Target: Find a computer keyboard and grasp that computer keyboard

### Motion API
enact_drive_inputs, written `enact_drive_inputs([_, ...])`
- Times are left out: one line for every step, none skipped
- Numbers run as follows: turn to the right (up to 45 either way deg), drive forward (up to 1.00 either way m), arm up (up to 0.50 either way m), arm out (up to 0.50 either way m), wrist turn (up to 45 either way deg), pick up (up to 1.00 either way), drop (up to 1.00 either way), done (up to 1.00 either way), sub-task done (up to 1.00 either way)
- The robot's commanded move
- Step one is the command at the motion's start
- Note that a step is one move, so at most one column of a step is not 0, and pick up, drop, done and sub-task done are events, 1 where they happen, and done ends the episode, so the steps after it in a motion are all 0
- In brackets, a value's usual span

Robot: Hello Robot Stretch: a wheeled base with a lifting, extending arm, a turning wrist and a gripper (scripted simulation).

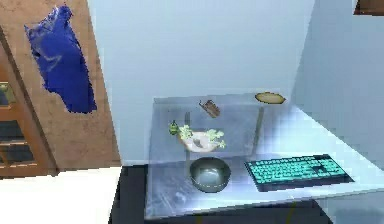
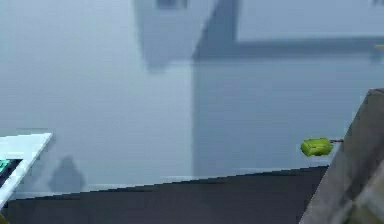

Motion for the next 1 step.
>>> enact_drive_inputs([-45.0,0.00,0.00,0.00,0.0,0.00,0.00,0.00,0.00])
